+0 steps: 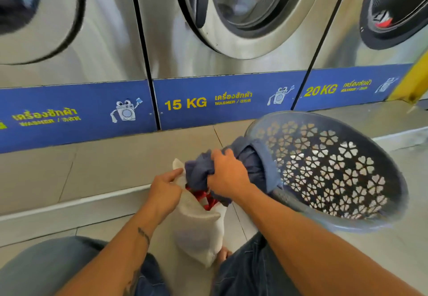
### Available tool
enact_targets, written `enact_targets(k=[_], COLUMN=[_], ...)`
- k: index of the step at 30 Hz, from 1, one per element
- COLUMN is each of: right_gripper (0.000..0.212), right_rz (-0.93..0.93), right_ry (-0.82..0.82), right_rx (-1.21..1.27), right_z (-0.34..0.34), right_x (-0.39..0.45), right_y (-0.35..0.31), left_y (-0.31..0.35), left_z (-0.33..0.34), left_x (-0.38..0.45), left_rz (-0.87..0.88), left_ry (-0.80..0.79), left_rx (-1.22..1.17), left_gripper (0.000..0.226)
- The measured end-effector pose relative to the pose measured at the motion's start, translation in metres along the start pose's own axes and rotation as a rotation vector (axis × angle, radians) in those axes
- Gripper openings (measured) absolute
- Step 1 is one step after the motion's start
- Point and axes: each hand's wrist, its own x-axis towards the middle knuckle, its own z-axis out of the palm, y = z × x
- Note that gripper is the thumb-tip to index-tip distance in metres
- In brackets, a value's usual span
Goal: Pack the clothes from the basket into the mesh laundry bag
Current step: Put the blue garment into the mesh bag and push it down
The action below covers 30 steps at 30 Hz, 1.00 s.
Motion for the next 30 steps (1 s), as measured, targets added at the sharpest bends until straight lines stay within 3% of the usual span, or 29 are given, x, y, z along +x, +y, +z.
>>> enact_targets(k=[3,5,8,10,12,15,16,18,20,23,26,28,30], right_gripper=[0.038,0.027,0.030,0.029,0.035,0.046,0.058,0.089,0.103,0.095,0.063,0.040,0.032], right_rz=[0.001,0.016,0.026,0.016,-0.013,-0.137,-0.131,-0.038,0.021,0.049,0.082,0.030,0.015], right_ry=[-0.150,-0.348,-0.652,-0.634,-0.436,0.034,0.026,-0.263,-0.483,-0.517,-0.502,-0.352,-0.196], right_rx=[-0.016,0.088,0.192,0.239,0.252,-0.231,-0.429,-0.702,-0.786,-0.534,-0.031,0.290,0.442], right_z=[0.009,0.016,0.038,0.051,0.054,0.052,0.052,0.053,0.059,0.061,0.055,0.055,0.068], right_x=[0.009,0.011,0.004,0.003,0.008,0.022,0.026,0.033,0.035,0.038,0.046,0.048,0.041], right_y=[0.003,0.001,-0.010,-0.015,-0.015,-0.010,-0.006,0.004,0.020,0.033,0.019,0.000,-0.013], left_y=[-0.003,-0.005,-0.008,-0.012,-0.016,-0.022,-0.023,-0.026,-0.029,-0.032,-0.033,-0.035,-0.036], left_z=[-0.001,0.000,-0.002,-0.004,-0.009,-0.015,-0.016,-0.017,-0.016,-0.015,-0.015,-0.018,-0.022], left_x=[0.003,0.005,0.005,0.007,0.012,0.019,0.021,0.025,0.029,0.031,0.033,0.034,0.034], left_rz=[0.037,0.046,0.029,0.027,0.025,0.023,0.020,0.013,0.011,0.008,0.000,0.006,0.020], left_ry=[0.021,0.016,-0.027,-0.028,-0.009,0.021,0.027,0.043,0.035,0.007,0.030,0.056,0.079], left_rx=[-0.052,-0.081,-0.069,-0.058,-0.060,-0.059,-0.068,-0.089,-0.100,-0.086,-0.064,-0.079,-0.110], left_gripper=[0.044,0.039,0.047,0.048,0.045,0.040,0.038,0.035,0.036,0.037,0.040,0.044,0.048])
